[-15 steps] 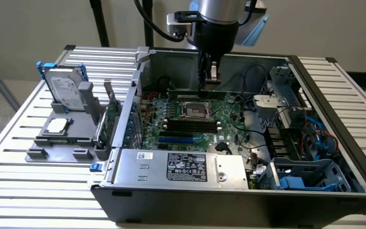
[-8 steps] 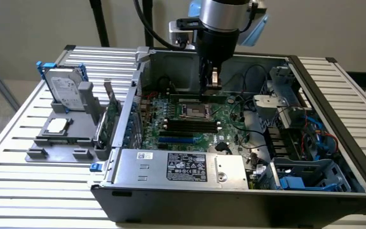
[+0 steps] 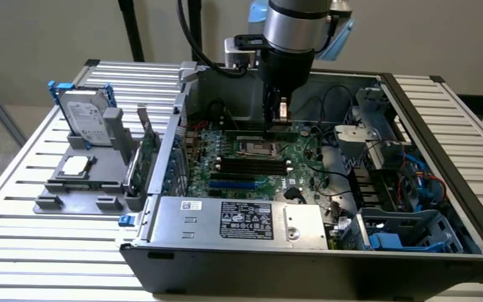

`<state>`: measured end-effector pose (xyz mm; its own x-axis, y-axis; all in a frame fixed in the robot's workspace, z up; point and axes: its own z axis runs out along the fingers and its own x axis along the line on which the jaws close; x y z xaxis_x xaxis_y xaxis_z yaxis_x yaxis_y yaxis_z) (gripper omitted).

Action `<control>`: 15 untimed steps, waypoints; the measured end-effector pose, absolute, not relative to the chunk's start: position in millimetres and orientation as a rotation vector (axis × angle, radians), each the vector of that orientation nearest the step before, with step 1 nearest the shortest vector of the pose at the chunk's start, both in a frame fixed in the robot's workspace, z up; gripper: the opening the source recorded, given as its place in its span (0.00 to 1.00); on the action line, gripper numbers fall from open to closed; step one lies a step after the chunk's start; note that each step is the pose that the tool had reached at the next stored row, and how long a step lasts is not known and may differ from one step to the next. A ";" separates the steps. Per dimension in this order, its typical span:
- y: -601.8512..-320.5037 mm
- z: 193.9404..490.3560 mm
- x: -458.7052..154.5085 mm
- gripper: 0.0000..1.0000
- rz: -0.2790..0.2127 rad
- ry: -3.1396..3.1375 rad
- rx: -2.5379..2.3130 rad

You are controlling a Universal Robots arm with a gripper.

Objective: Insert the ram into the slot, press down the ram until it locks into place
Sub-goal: 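Insert the ram into the slot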

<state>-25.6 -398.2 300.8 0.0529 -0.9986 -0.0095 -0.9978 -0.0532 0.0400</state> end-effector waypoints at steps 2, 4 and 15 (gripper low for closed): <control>-398.3 297.2 -24.6 0.14 -0.054 -2.146 2.263; -398.6 293.6 -23.9 0.14 -0.055 -2.145 2.262; -399.4 279.3 -23.8 0.14 -0.090 -2.129 2.245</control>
<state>-23.8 -399.4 279.3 0.0524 -0.9986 -0.0102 -0.9959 -0.0530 0.0734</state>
